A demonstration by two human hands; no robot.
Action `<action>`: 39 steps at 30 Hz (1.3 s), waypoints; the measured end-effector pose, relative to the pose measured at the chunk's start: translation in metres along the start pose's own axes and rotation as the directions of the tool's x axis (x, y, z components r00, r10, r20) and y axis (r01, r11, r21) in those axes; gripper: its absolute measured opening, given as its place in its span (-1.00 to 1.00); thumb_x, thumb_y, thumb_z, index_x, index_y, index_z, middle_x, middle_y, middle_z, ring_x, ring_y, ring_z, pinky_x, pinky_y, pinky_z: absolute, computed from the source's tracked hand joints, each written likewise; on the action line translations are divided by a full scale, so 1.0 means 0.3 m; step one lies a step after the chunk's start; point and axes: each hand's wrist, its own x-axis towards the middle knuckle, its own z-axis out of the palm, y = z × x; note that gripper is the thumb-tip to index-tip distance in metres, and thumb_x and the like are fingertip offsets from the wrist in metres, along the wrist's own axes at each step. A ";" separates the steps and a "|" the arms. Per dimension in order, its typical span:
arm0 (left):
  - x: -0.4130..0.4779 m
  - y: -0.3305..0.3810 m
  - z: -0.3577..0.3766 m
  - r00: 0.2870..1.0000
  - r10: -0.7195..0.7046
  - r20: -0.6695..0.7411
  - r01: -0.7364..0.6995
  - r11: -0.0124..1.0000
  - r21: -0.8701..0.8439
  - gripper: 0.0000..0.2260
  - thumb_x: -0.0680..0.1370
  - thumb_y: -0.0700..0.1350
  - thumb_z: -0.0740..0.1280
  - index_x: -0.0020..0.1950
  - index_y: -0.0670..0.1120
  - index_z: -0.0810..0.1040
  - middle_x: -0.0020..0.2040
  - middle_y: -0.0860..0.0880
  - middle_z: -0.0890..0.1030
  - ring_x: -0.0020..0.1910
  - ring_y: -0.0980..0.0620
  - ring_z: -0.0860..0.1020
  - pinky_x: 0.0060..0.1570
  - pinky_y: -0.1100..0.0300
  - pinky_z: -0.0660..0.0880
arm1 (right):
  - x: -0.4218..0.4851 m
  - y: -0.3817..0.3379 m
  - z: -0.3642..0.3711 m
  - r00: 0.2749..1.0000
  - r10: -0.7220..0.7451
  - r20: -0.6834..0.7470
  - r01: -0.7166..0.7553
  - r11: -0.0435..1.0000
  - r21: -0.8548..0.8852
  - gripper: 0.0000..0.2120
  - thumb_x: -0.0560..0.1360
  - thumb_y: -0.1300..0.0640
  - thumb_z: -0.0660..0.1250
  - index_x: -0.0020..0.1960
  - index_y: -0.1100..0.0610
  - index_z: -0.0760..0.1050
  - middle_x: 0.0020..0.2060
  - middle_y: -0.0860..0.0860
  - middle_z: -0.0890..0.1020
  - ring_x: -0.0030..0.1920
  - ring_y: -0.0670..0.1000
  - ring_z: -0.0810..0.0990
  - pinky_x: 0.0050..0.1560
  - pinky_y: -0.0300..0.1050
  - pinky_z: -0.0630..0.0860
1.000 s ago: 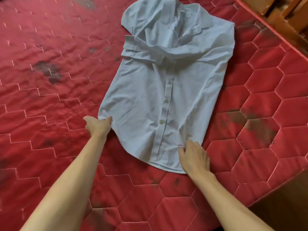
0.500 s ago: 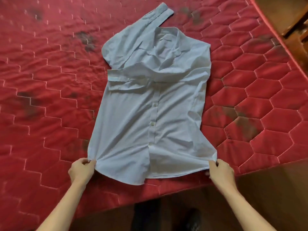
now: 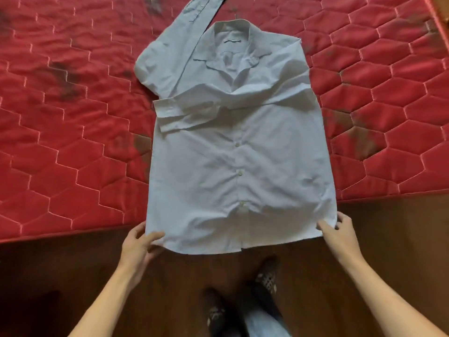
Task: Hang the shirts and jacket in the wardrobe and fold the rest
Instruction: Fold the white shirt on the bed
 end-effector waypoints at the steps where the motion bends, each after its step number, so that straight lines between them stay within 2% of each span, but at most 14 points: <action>1: 0.007 -0.002 0.000 1.000 -0.001 0.011 0.001 1.000 -0.004 -0.59 0.48 -0.28 0.45 0.31 -0.15 0.51 0.13 -0.12 0.67 0.10 -0.13 0.66 0.07 -0.08 0.60 | 0.011 -0.014 0.011 1.000 -0.016 -0.005 0.016 1.000 0.019 -0.39 0.49 0.00 0.43 0.44 0.14 0.29 0.14 0.06 0.54 0.14 0.10 0.54 0.17 0.10 0.50; 2: 0.010 -0.004 0.000 1.000 0.000 0.011 -0.001 1.000 0.013 -0.63 0.50 -0.24 0.45 0.30 -0.15 0.54 0.13 -0.11 0.68 0.11 -0.11 0.66 0.05 -0.05 0.61 | 0.019 -0.027 0.019 1.000 -0.020 -0.024 0.020 1.000 -0.003 -0.41 0.50 -0.05 0.42 0.41 0.16 0.33 0.11 0.06 0.54 0.14 0.11 0.54 0.19 0.10 0.50; 4: -0.002 -0.008 0.000 0.999 0.015 -0.039 -0.013 0.999 0.046 -0.71 0.53 -0.19 0.44 0.24 -0.19 0.59 0.10 -0.10 0.68 0.09 -0.09 0.66 0.01 0.02 0.61 | 0.020 -0.038 0.026 0.995 -0.043 -0.087 0.036 0.996 -0.084 -0.62 0.55 -0.03 0.36 0.24 0.20 0.50 0.00 0.08 0.58 0.10 0.16 0.55 0.14 0.04 0.46; 6: -0.025 -0.011 -0.004 0.994 0.045 -0.105 -0.038 0.997 0.063 -0.75 0.54 -0.18 0.44 0.20 -0.17 0.58 0.07 -0.08 0.66 0.06 -0.06 0.64 0.01 0.03 0.60 | 0.003 -0.027 0.016 0.987 -0.065 -0.148 0.051 0.994 -0.099 -0.73 0.58 0.04 0.30 0.12 0.22 0.60 0.03 0.17 0.65 0.12 0.24 0.56 0.14 0.03 0.44; 11: -0.051 -0.048 -0.071 0.971 0.092 -0.223 -0.038 0.972 0.233 -0.82 0.51 -0.19 0.48 0.09 -0.09 0.60 0.00 -0.12 0.66 -0.04 -0.08 0.64 0.00 -0.02 0.62 | -0.042 0.033 -0.052 0.981 0.049 -0.189 -0.078 0.986 -0.151 -0.73 0.58 0.17 0.27 0.24 0.21 0.57 0.22 0.23 0.59 0.27 0.29 0.48 0.25 0.11 0.44; 13: -0.056 -0.050 -0.084 0.965 0.086 -0.246 -0.005 0.950 0.311 -0.75 0.47 -0.15 0.51 0.11 -0.02 0.61 0.03 -0.12 0.68 0.00 -0.08 0.64 0.07 -0.08 0.61 | -0.067 0.028 -0.064 0.981 0.056 -0.188 -0.089 0.982 -0.168 -0.66 0.55 0.20 0.30 0.31 0.21 0.52 0.27 0.22 0.56 0.31 0.28 0.46 0.29 0.12 0.43; 17: -0.078 -0.006 -0.064 0.966 0.119 -0.228 -0.028 0.931 0.365 -0.69 0.44 -0.14 0.52 0.14 0.03 0.58 -0.02 -0.01 0.65 0.06 -0.07 0.62 0.15 -0.13 0.57 | -0.138 -0.031 -0.027 0.994 -0.059 -0.092 0.037 0.973 -0.228 -0.67 0.56 0.14 0.31 0.31 0.21 0.50 0.20 0.19 0.60 0.25 0.23 0.52 0.25 0.04 0.41; 21: -0.093 0.104 0.006 0.987 0.144 -0.077 -0.118 0.956 0.269 -0.76 0.53 -0.25 0.41 0.18 -0.08 0.58 0.05 -0.14 0.64 0.02 -0.05 0.65 -0.01 -0.02 0.65 | -0.205 -0.156 0.076 0.977 -0.206 0.063 0.215 0.940 -0.265 -0.70 0.58 0.16 0.29 0.29 0.19 0.50 0.19 0.16 0.61 0.20 0.16 0.54 0.19 -0.02 0.42; 23: -0.074 0.181 0.057 0.989 0.139 -0.058 -0.125 0.973 0.193 -0.79 0.55 -0.28 0.37 0.15 -0.08 0.57 0.04 -0.14 0.64 0.01 -0.06 0.65 -0.07 0.03 0.65 | -0.214 -0.248 0.142 0.957 -0.257 0.131 0.284 0.923 -0.259 -0.70 0.59 0.17 0.28 0.31 0.18 0.49 0.19 0.15 0.61 0.11 0.10 0.55 0.09 -0.08 0.45; 26: -0.032 0.301 0.145 0.993 0.116 -0.029 -0.115 0.992 0.042 -0.79 0.58 -0.30 0.33 0.20 -0.15 0.54 0.04 -0.18 0.64 0.02 -0.11 0.66 -0.07 0.02 0.64 | -0.197 -0.412 0.246 0.910 -0.355 0.215 0.405 0.875 -0.266 -0.67 0.59 0.16 0.27 0.34 0.14 0.48 0.17 0.08 0.61 0.02 0.00 0.53 0.02 -0.17 0.39; 31: 0.146 0.488 0.293 0.985 0.169 -0.044 -0.172 0.983 -0.071 -0.70 0.61 -0.18 0.31 0.34 -0.16 0.46 0.09 -0.16 0.60 -0.05 -0.06 0.65 -0.19 0.06 0.64 | -0.083 -0.693 0.448 0.756 -0.521 0.396 0.641 0.712 -0.287 -0.64 0.57 0.18 0.24 0.36 0.07 0.47 0.20 0.01 0.59 0.06 0.00 0.59 0.13 -0.14 0.47; 35: 0.324 0.624 0.384 0.957 0.256 -0.139 -0.264 0.964 -0.044 -0.48 0.62 -0.11 0.33 0.54 -0.07 0.22 0.20 -0.04 0.51 -0.11 0.01 0.62 -0.24 0.12 0.60 | 0.023 -0.843 0.583 0.636 -0.551 0.540 0.755 0.589 -0.289 -0.57 0.56 0.17 0.24 0.43 0.04 0.39 0.28 0.02 0.54 0.18 0.05 0.56 0.24 -0.05 0.45; 37: 0.409 0.674 0.428 0.958 0.219 -0.185 -0.229 0.973 -0.035 -0.34 0.58 -0.11 0.39 0.59 -0.09 0.12 0.26 0.00 0.49 -0.10 0.00 0.62 -0.22 0.11 0.60 | 0.069 -0.895 0.603 0.594 -0.561 0.577 0.784 0.567 -0.255 -0.54 0.56 0.19 0.23 0.45 0.06 0.35 0.27 0.03 0.51 0.17 0.05 0.55 0.21 -0.05 0.45; 39: 0.467 0.719 0.489 0.955 0.134 -0.265 -0.149 0.988 -0.039 -0.31 0.47 -0.05 0.50 0.51 -0.15 0.27 0.13 -0.07 0.62 -0.15 -0.03 0.65 -0.21 0.07 0.64 | 0.118 -0.919 0.590 0.579 -0.563 0.590 0.785 0.580 -0.218 -0.50 0.53 0.21 0.23 0.47 0.06 0.32 0.24 0.04 0.52 0.14 0.07 0.55 0.21 -0.04 0.46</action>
